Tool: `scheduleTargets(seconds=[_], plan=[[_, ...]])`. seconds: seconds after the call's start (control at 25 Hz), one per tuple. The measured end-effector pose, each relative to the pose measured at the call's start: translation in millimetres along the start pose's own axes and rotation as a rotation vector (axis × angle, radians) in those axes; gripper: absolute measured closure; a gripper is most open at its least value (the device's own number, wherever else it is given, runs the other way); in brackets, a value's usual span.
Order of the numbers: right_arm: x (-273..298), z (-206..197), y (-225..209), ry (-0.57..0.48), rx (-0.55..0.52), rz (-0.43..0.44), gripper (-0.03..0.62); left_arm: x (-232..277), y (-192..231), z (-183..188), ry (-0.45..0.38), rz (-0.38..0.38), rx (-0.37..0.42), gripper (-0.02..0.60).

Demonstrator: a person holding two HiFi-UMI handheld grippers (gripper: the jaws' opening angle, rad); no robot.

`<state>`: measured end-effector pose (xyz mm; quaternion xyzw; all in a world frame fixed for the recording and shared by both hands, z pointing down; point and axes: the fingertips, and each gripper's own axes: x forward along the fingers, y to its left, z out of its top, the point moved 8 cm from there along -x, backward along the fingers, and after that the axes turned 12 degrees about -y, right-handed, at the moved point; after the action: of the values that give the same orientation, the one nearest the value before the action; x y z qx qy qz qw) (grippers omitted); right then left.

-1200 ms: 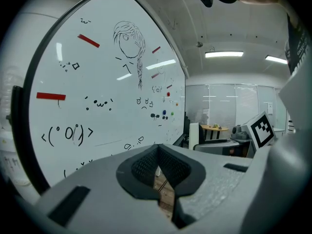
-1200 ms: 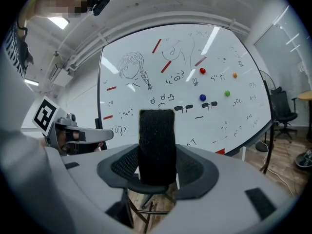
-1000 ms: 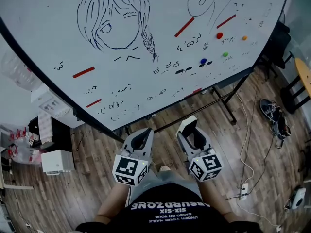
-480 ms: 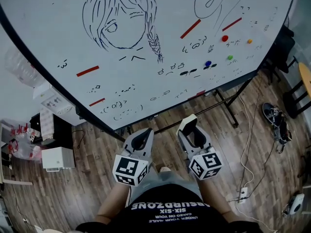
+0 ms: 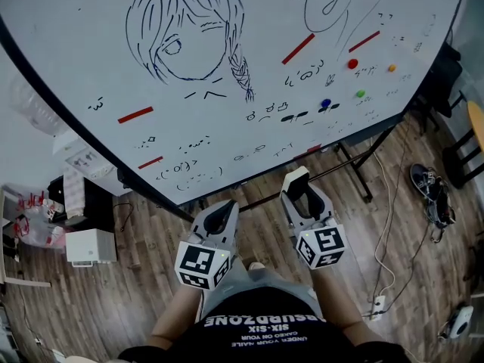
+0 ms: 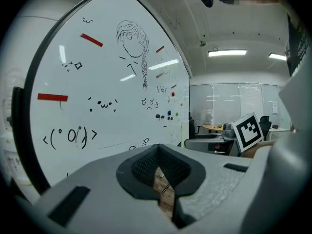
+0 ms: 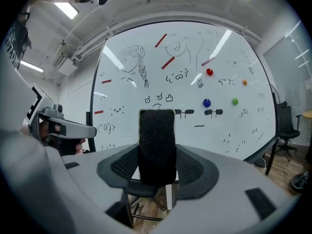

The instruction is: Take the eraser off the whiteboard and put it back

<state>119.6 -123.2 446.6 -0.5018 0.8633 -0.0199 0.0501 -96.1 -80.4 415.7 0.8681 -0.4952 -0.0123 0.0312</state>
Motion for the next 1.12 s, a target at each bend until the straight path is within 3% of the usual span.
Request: scheduleTargets(seconds=[0.32, 1.12], plan=[[30, 3, -27, -0.001, -0.071, -0.021, 0.37, 11, 2, 3, -0.005, 0.001, 0.001, 0.575], [109, -6, -77, 0.031, -0.101, -0.08, 0.37, 30, 26, 5, 0.007, 0.046, 0.004, 0.575]])
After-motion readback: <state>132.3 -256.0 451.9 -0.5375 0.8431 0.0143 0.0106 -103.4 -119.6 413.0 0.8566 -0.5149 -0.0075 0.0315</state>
